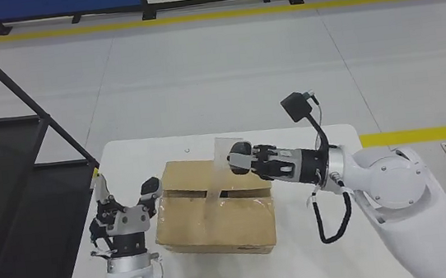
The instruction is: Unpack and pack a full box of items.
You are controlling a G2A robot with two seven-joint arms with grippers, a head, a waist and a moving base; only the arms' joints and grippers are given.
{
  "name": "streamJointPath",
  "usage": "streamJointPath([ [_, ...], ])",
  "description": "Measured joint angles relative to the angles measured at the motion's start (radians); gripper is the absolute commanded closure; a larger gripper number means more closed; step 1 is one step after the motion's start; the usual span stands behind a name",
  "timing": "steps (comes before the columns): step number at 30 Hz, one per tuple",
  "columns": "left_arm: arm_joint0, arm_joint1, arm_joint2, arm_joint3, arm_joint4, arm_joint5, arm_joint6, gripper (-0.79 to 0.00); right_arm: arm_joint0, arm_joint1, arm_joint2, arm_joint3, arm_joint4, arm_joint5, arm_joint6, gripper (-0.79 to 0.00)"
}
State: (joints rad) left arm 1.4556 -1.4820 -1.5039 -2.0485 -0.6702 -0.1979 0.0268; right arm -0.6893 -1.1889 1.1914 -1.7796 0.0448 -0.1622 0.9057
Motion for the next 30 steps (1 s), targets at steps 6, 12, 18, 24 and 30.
streamJointPath([
  [6,0.052,0.005,-0.075,-0.015,-0.068,-0.025,-0.054,-0.785,-0.019,-0.005,-0.012,-0.016,0.018,0.005,-0.071,0.000],
  [12,0.071,0.007,-0.047,-0.021,-0.043,-0.031,-0.102,-0.785,-0.019,-0.017,-0.033,-0.043,0.089,0.010,-0.184,0.000],
  [18,0.034,0.003,0.019,0.017,0.000,-0.055,-0.099,-0.785,-0.020,-0.031,-0.056,-0.080,0.128,0.010,-0.303,0.000],
  [24,-0.053,-0.007,0.111,0.077,0.043,-0.063,-0.062,-0.785,-0.012,-0.043,-0.062,-0.119,0.151,0.004,-0.423,0.000],
  [30,-0.102,-0.014,0.175,0.160,0.132,-0.076,-0.020,-0.785,0.013,-0.055,-0.068,-0.155,0.143,0.025,-0.511,0.000],
])
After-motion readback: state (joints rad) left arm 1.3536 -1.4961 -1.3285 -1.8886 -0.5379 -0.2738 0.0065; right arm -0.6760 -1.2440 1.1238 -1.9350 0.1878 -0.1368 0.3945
